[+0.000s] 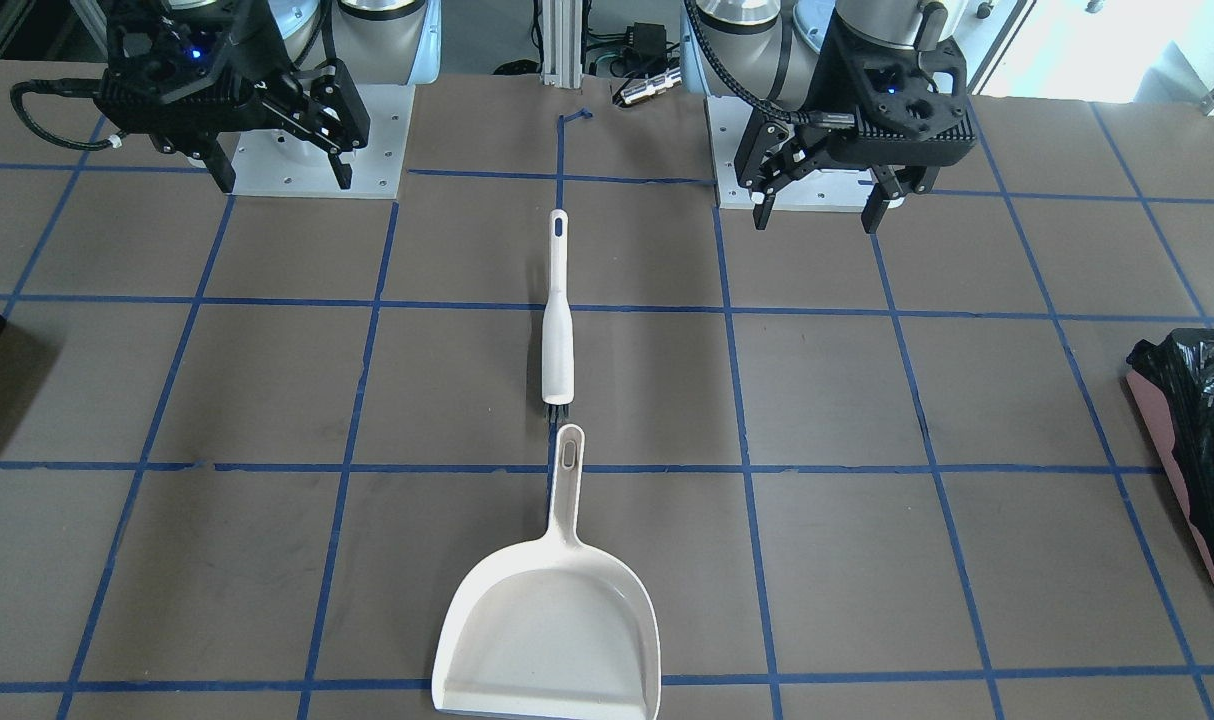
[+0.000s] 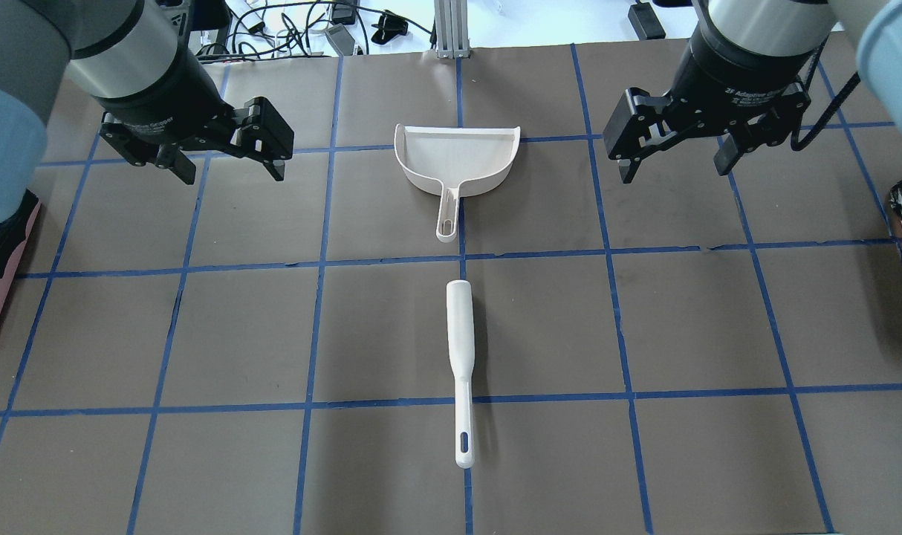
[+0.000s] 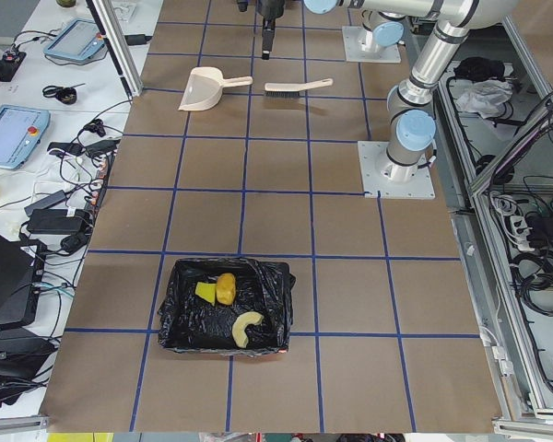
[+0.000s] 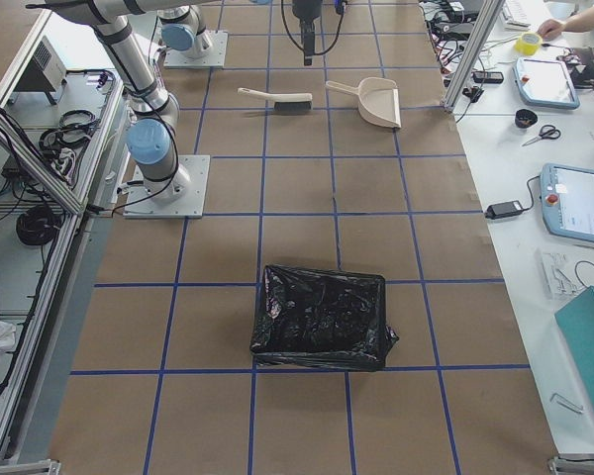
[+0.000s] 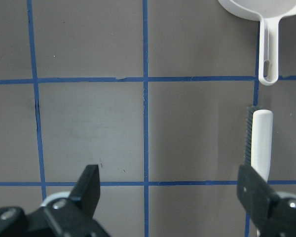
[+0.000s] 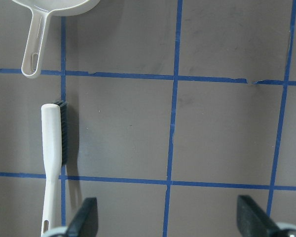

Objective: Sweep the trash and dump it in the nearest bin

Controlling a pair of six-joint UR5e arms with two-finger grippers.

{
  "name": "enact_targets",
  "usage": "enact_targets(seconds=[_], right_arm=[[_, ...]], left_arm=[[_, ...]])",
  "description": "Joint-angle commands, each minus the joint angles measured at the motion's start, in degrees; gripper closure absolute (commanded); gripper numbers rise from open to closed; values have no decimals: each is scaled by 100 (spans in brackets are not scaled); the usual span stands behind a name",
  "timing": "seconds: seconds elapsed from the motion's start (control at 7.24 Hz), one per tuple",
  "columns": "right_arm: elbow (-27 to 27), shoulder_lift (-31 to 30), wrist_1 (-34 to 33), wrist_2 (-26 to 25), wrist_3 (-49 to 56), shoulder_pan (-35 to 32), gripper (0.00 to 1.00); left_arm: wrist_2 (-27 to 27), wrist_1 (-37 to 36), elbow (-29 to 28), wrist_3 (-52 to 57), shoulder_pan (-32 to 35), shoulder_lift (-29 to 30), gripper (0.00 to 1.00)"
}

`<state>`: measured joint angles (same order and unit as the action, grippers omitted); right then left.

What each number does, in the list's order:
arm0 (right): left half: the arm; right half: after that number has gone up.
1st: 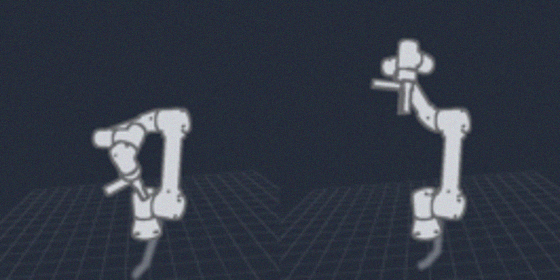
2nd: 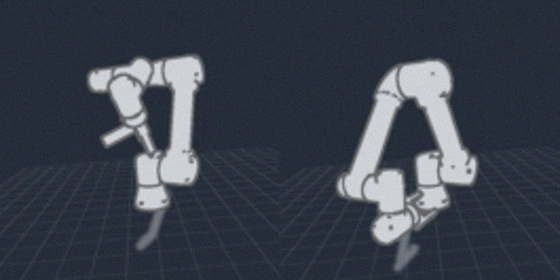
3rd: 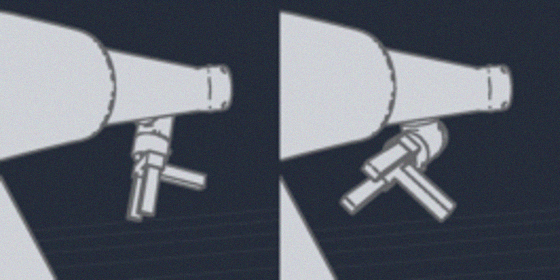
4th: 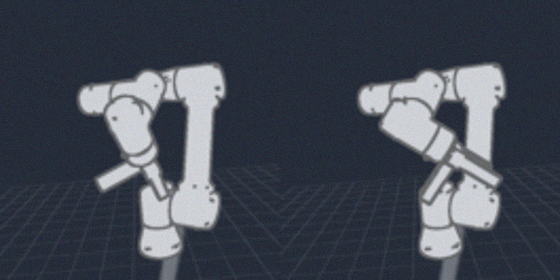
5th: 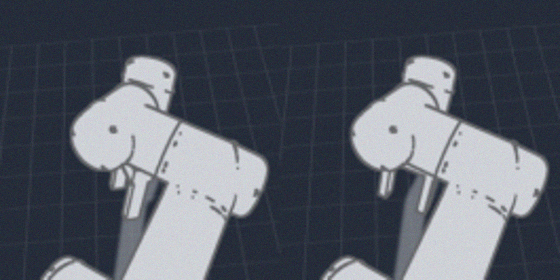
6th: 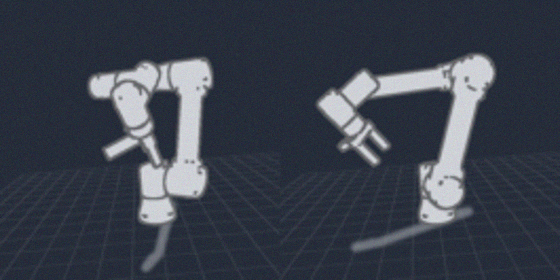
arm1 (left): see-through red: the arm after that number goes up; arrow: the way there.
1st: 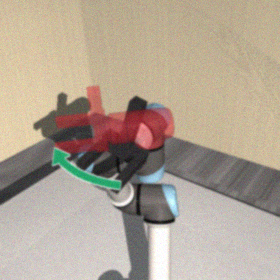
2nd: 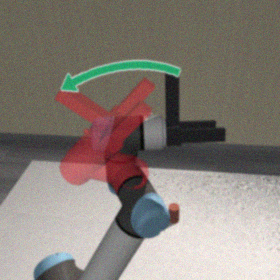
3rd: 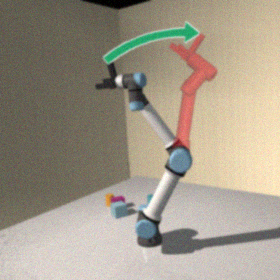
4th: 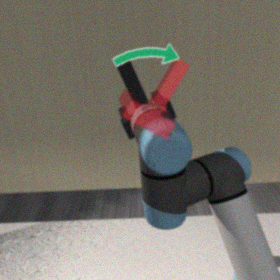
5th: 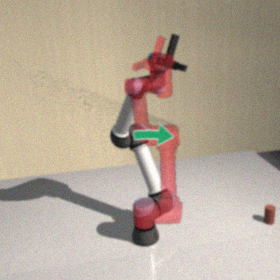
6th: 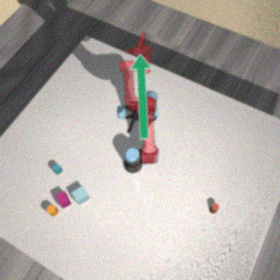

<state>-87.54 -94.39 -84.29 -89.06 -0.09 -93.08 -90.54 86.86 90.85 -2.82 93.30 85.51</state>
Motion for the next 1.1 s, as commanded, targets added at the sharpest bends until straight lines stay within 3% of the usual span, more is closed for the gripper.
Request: enact_targets(seconds=[0.0,0.97], right_arm=[[0,8,0,2,0,0,0],[-9,8,0,-6,0,0,0]], left_arm=[[-7,-20,-5,19,-5,10,0],[-315,33,82,19,-14,27,0]])
